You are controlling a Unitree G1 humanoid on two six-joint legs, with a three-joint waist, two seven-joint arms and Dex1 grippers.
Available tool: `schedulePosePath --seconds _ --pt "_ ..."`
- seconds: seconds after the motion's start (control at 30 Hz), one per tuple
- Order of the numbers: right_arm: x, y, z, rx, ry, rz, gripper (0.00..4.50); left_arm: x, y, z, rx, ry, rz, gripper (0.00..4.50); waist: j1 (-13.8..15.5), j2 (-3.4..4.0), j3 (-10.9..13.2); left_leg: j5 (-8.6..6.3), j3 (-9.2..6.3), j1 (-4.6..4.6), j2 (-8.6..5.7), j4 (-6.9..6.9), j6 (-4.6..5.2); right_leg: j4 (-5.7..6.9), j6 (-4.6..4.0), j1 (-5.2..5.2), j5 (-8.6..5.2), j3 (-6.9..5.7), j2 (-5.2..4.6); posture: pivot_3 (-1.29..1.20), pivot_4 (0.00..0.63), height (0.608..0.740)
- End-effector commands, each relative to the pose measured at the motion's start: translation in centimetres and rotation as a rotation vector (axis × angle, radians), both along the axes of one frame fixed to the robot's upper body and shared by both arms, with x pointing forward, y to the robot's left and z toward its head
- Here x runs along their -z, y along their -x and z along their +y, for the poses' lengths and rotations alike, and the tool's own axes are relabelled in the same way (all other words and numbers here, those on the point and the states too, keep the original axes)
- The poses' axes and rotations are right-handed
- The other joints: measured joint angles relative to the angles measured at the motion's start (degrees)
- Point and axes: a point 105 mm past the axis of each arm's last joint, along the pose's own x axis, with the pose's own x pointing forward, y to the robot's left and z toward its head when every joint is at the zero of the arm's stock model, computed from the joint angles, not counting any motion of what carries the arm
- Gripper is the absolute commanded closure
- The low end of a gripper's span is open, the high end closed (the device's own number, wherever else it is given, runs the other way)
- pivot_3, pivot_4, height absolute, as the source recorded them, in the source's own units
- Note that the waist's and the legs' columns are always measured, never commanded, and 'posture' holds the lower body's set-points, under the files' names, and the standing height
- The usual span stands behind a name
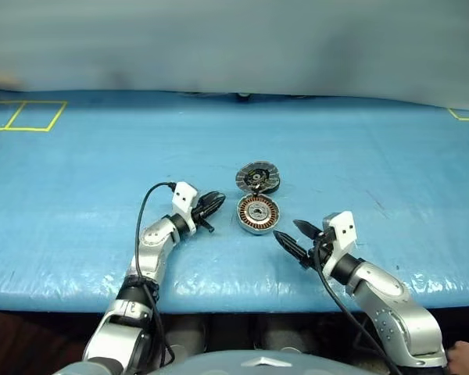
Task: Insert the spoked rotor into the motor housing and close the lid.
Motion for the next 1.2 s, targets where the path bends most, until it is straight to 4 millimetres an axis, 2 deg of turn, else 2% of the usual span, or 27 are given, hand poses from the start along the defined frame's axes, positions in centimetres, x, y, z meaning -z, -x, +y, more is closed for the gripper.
schedulePosePath --seconds 0.03,0.17,0.27,0.37,0.53,0.73,1.2 --pt "-0.3 0.3 0.0 -0.038 0.022 -0.036 0.97 -2.1 0.7 0.0 0.093 0.008 -0.073 3.88 0.1 0.01 0.0 0.0 0.0 0.04 0.0 0.0 0.0 0.0 -0.1 0.04 -0.06 0.0 0.0 0.0 0.15 0.74" --pt "0.2 0.8 0.4 -0.088 0.023 -0.01 0.97 -2.3 1.5 -0.3 0.197 -0.023 -0.088 3.88 0.2 0.0 0.0 0.0 0.01 0.04 -0.01 0.0 0.02 -0.02 -0.1 0.06 -0.06 0.0 0.01 0.0 0.15 0.74" --pt "0.6 1.1 0.7 -0.12 0.054 -0.016 0.97 -2.1 2.5 -1.8 0.322 -0.055 -0.078 3.88 0.2 0.01 0.0 0.01 0.01 0.04 -0.01 -0.01 0.02 0.0 -0.08 0.04 -0.05 -0.01 0.01 0.0 0.15 0.74" --pt "0.7 1.0 0.9 -0.127 0.075 -0.033 0.97 -1.9 2.6 -3.0 0.378 -0.097 -0.092 3.88 0.4 0.0 0.0 0.01 0.01 0.04 0.0 0.0 0.02 -0.01 -0.08 0.05 -0.05 -0.01 0.01 0.0 0.15 0.74" --pt "0.7 1.1 1.1 -0.132 0.073 -0.039 0.97 -2.5 2.2 -4.4 0.407 -0.08 -0.105 3.88 0.4 -0.01 0.0 0.01 0.01 0.05 -0.01 0.03 0.02 0.0 -0.07 0.07 -0.05 0.0 0.01 0.0 0.15 0.74" --pt "1.1 1.2 1.4 -0.128 0.077 -0.037 0.97 -2.2 2.1 -6.1 0.462 -0.144 -0.126 3.88 0.3 -0.01 0.0 0.01 0.01 0.04 -0.01 0.0 0.04 0.0 0.14 0.05 0.08 -0.01 0.04 0.0 0.15 0.74" --pt "1.5 1.3 1.6 -0.109 0.076 -0.044 0.97 -1.2 0.9 -7.3 0.444 -0.206 -0.112 3.88 0.4 -0.03 0.0 0.01 0.01 0.03 -0.01 0.01 0.04 0.0 0.2 0.04 0.11 -0.02 0.05 0.0 0.15 0.74"
